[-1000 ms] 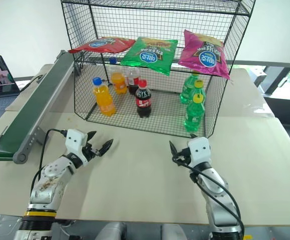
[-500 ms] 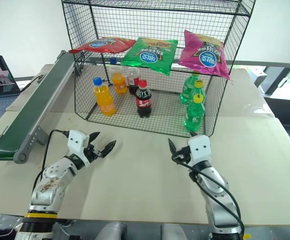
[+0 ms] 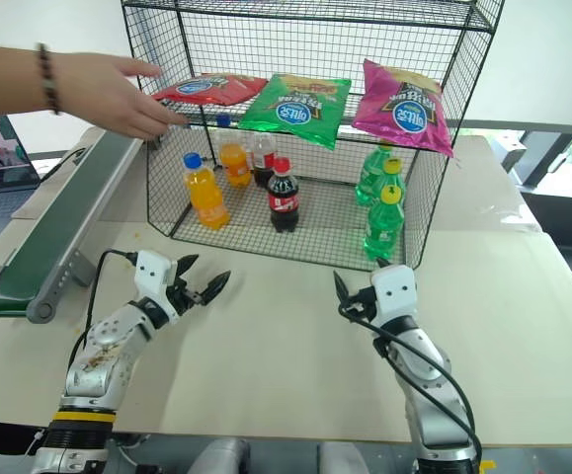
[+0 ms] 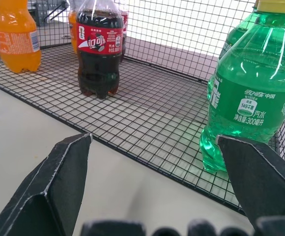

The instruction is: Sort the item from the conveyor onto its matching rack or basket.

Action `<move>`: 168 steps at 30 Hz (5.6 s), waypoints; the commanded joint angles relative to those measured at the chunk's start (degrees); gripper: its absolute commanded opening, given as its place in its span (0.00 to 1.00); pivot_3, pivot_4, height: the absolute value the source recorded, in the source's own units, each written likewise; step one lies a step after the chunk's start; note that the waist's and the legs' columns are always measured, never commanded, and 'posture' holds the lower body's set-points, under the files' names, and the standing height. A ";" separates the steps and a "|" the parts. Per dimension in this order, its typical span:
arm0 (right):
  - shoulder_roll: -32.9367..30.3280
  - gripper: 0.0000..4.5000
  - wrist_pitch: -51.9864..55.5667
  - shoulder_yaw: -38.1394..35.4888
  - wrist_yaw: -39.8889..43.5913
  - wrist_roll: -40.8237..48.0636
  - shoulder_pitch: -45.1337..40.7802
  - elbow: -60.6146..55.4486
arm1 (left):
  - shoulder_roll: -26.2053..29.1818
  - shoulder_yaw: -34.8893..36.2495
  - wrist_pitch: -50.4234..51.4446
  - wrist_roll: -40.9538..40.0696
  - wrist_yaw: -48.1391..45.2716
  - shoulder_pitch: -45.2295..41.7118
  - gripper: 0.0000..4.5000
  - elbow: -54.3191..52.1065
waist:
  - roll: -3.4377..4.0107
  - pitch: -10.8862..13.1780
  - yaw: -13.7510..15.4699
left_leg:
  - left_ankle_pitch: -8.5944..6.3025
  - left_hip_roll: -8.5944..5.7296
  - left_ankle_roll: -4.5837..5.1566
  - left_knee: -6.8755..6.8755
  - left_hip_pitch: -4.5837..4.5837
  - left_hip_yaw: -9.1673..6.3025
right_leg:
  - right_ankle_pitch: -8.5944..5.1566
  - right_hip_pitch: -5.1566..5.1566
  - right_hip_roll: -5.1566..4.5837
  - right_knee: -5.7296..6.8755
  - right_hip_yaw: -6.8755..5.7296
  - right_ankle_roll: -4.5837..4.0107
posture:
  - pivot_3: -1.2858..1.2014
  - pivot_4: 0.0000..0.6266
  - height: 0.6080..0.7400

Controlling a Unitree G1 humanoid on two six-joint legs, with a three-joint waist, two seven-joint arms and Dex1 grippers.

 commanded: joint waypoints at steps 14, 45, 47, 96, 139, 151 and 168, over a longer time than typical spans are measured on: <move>0.31 1.00 -0.66 0.10 -1.10 -0.08 -0.95 -2.16 | 1.66 1.21 -1.78 0.22 -0.78 -2.43 0.99 0.68 | 0.00 0.00 -0.06 | 0.00 0.00 0.00 0.00 0.00 0.00 | 0.00 0.00 0.00 0.00 0.00 0.00 | 0.52 0.24 1.00; -7.47 1.00 3.95 2.63 27.03 19.49 -21.25 2.96 | 10.39 34.12 32.37 -50.63 7.09 14.61 0.99 -26.36 | -0.01 0.05 -0.36 | -0.04 0.10 0.07 -0.03 0.02 -0.02 | 0.00 0.01 -0.04 -0.01 -0.10 -0.01 | 0.52 0.24 1.00; -7.08 1.00 5.17 3.26 30.17 22.54 -24.29 3.60 | 9.14 39.96 31.99 -61.98 14.81 17.10 0.99 -26.62 | -0.01 0.05 -0.43 | -0.05 0.07 0.09 -0.01 0.04 -0.02 | 0.00 0.02 -0.13 0.02 -0.13 0.00 | 0.52 0.24 1.00; -3.23 1.00 2.20 8.77 46.98 29.12 -40.26 8.36 | 6.57 51.42 23.06 -96.60 35.80 27.09 0.99 -7.67 | -0.11 0.04 0.85 | -0.06 -0.01 0.06 -0.11 0.08 -0.14 | 0.00 0.00 -0.48 -0.17 -0.88 -0.11 | 0.52 0.24 1.00; -4.17 1.00 4.65 -0.58 16.22 20.69 -36.06 -6.33 | 12.49 19.91 33.17 -94.80 37.29 -38.53 0.01 1.22 | -0.03 0.21 1.02 | 0.07 -0.07 -0.11 -0.20 -0.13 -0.53 | 0.02 -0.05 -0.48 -0.20 -1.34 -0.14 | 0.52 0.24 1.00; -6.55 1.00 7.96 -1.96 10.00 20.29 -34.17 -11.92 | 0.91 21.56 26.23 -74.28 26.60 -49.25 0.01 32.53 | 0.06 0.24 1.37 | 0.12 -0.11 -0.13 -0.17 -0.21 -0.56 | 0.01 -0.07 -0.48 -0.26 -1.39 -0.13 | 0.52 0.24 1.00; -6.03 1.00 6.91 -0.78 9.88 19.67 -36.08 -10.08 | -5.55 32.44 26.74 -73.66 22.52 -61.33 0.01 34.82 | 0.06 0.24 1.27 | 0.23 -0.17 -0.23 -0.16 -0.45 -0.74 | 0.03 -0.13 -0.49 -0.29 -1.47 -0.07 | 0.52 0.24 1.00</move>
